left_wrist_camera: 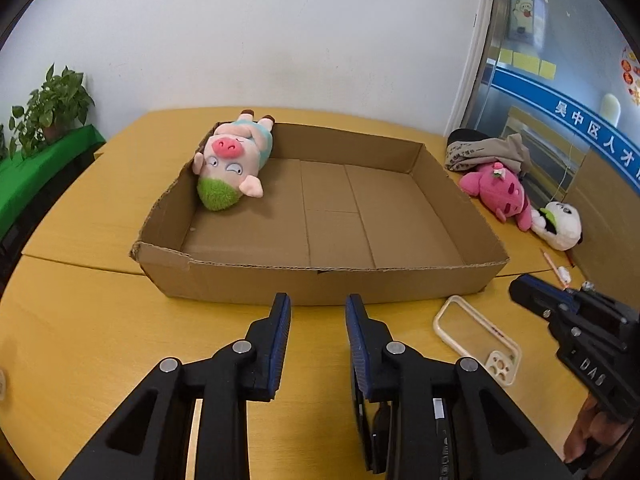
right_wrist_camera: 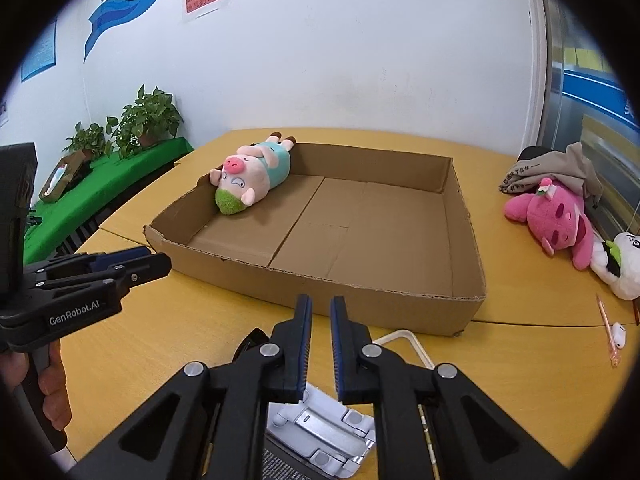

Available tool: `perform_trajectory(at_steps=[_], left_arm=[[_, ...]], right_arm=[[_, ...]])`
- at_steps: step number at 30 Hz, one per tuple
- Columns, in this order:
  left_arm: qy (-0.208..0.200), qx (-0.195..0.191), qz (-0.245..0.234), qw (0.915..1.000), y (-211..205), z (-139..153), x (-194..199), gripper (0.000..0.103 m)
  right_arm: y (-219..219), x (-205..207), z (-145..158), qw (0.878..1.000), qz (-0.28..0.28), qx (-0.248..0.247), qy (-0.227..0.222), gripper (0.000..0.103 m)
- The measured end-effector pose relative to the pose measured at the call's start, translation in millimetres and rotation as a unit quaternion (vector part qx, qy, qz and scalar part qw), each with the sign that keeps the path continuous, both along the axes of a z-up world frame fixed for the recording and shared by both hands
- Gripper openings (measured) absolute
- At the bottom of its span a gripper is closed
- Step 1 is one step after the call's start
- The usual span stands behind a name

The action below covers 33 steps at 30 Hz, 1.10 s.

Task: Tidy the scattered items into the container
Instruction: 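Withdraw the left gripper and move both tools toward the black box, then grasp the black box with the left gripper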

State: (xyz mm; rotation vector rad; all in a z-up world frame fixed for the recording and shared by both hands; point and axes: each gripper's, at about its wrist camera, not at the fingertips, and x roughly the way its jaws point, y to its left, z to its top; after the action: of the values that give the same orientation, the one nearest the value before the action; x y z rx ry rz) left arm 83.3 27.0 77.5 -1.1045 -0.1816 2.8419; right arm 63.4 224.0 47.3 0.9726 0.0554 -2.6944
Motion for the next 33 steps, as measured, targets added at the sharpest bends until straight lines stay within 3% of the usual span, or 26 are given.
perform_trajectory(at_steps=[1,2,4,5,9,14,17,21,26,30,33], left_arm=[[0.002,-0.006,0.001,1.0,0.5,-0.3,0.7,0.049],[0.003,-0.011,0.003,0.9999,1.1,-0.6,1.2,0.079],[0.008,-0.015,0.002,0.9999,1.1,-0.5,3.7,0.103],[0.016,-0.012,-0.006,0.9998,1.4,0.9,7.6,0.103],[0.006,-0.014,-0.048,0.9987,2.8,-3.4,11.2,0.103],[-0.031,0.039,-0.124,0.9911,3.8,-19.6,28.0,0.103],[-0.051,0.068,-0.185,0.979,11.5,-30.1,41.0,0.103],[-0.097,0.121,-0.276,0.9486,30.6,-49.4,52.3,0.103],[-0.126,0.135,-0.328,0.9266,53.9,-62.6,62.2,0.103],[-0.157,0.174,-0.346,0.9084,64.3,-78.6,59.6,0.101],[-0.165,0.194,-0.355,0.8995,66.7,-84.1,58.7,0.101]], right_arm=[[1.1,0.0,-0.6,1.0,-0.002,-0.003,0.0,0.013],[3.7,-0.7,-1.2,1.0,-0.009,-0.006,-0.003,0.021],[6.9,-1.1,-1.7,1.0,-0.019,-0.006,-0.002,0.075],[9.4,1.1,-1.3,1.0,-0.026,-0.002,0.005,0.081],[20.8,7.8,-4.2,1.0,-0.015,-0.008,0.001,0.081],[46.7,26.5,-31.6,0.998,0.001,-0.024,-0.06,0.081],[51.7,47.1,-52.5,0.994,0.045,-0.023,-0.099,0.081],[45.7,72.8,-80.8,0.981,0.122,-0.026,-0.15,0.081],[36.1,91.9,-93.7,0.973,0.166,-0.015,-0.157,0.081],[36.2,93.2,-93.9,0.972,0.176,-0.02,-0.151,0.081],[31.5,97.2,-97.4,0.965,0.204,-0.024,-0.161,0.082]])
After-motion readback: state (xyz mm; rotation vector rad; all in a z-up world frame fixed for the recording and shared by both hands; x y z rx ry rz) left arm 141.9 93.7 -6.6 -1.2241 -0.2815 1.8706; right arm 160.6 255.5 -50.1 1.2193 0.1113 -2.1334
